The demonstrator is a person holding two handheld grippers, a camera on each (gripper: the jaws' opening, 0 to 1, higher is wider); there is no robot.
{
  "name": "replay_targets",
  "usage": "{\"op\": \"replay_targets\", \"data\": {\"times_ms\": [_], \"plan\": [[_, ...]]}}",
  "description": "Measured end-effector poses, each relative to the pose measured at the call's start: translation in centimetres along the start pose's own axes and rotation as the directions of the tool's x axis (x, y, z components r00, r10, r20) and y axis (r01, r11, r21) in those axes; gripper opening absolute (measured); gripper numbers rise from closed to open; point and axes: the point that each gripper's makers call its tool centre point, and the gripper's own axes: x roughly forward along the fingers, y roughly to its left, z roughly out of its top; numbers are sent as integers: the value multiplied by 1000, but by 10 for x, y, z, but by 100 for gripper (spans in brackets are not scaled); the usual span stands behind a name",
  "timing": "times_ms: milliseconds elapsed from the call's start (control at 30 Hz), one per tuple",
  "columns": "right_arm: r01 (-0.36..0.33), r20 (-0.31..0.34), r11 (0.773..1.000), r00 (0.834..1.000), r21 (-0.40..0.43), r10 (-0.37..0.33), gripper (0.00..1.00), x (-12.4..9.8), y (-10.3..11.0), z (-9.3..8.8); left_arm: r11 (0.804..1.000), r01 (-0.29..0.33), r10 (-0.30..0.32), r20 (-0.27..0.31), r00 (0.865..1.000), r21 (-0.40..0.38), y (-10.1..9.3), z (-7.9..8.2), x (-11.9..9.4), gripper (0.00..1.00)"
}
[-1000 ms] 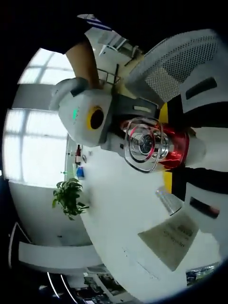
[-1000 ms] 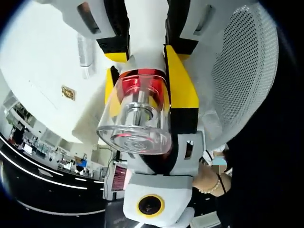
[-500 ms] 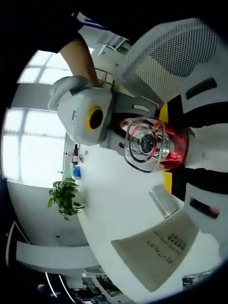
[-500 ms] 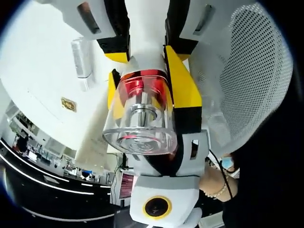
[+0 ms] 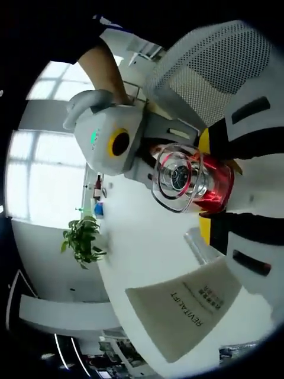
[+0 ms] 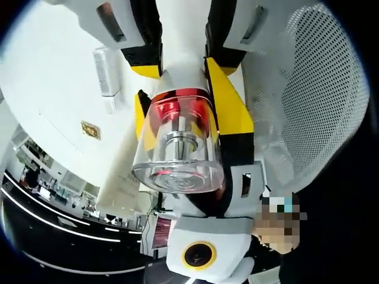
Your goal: Arrange the skincare products in the storage area until every visible bottle or jar stands upright without overlapping.
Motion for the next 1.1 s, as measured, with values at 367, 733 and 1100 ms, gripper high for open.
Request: {"op": "replay_targets", "data": {"times_ms": [367, 733, 1100], "plan": [[32, -25, 999, 999, -3, -32, 17, 1, -23, -2, 994, -85, 84, -18, 996, -73, 9, -21, -30, 37], [28, -34, 999, 999, -33, -30, 17, 7, -50, -3, 958, -227, 230, -6, 973, -173, 31, -41, -79, 51], [18, -62, 997, 998, -70, -22, 17, 14, -68, -2, 876, -390, 397, -32, 917, -285, 44, -70, -133, 69]]}}
